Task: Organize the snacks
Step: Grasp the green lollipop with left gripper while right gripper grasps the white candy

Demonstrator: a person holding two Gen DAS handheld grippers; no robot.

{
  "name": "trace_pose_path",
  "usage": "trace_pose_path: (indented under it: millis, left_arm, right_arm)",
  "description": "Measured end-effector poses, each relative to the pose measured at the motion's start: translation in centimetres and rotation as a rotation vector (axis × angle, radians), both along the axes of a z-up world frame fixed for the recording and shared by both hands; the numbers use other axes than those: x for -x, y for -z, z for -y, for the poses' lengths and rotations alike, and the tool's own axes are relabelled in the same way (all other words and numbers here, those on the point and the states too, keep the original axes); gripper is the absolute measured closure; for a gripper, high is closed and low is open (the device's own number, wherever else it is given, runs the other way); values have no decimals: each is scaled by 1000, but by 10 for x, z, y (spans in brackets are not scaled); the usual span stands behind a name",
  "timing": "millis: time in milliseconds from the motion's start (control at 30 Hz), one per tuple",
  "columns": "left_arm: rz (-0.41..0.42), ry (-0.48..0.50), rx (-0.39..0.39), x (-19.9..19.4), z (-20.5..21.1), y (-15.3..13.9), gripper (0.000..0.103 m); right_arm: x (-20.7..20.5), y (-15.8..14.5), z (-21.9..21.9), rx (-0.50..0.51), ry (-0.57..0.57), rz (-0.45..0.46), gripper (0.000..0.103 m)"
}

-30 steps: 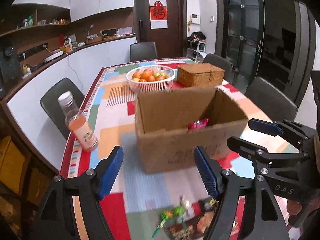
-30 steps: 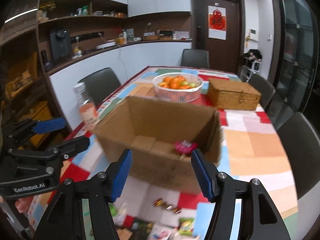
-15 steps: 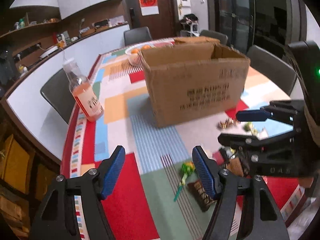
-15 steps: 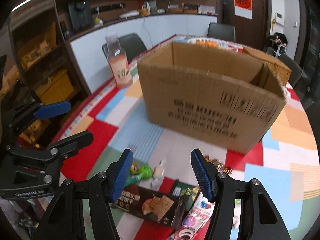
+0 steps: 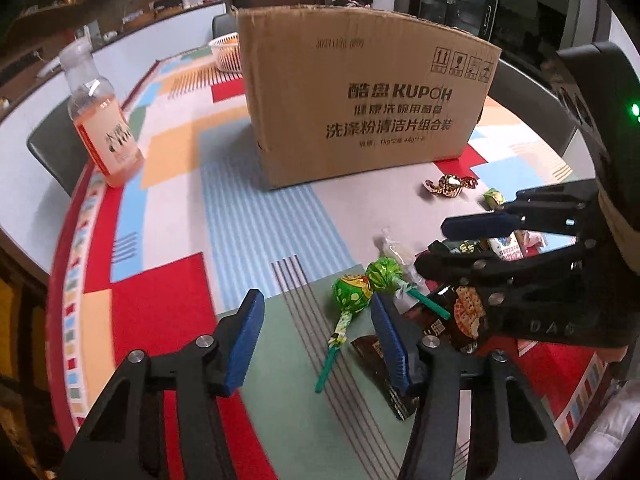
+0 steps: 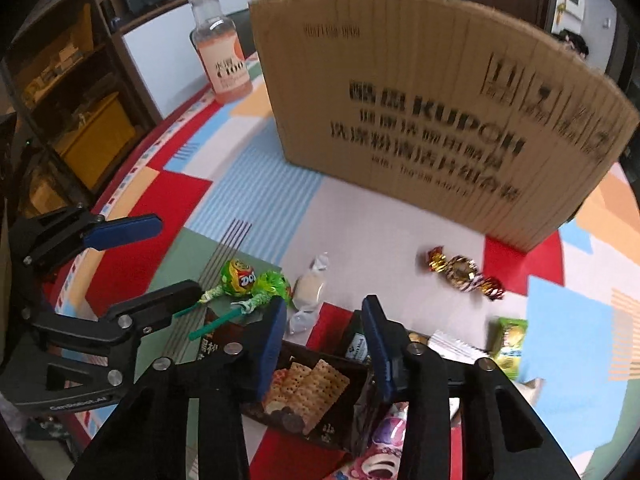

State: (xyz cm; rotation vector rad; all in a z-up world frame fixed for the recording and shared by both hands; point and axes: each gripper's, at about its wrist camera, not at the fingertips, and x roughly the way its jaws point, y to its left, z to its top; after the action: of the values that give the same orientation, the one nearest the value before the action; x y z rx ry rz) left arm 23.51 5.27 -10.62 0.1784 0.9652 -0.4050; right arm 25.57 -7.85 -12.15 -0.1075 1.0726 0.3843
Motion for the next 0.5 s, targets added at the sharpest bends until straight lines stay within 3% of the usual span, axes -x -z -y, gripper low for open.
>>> trace_pose_path:
  millis: [500]
  left_arm:
    - [-80, 9, 68, -23, 5, 24, 64]
  right_arm:
    - [-22, 23, -14, -13, -11, -57, 69]
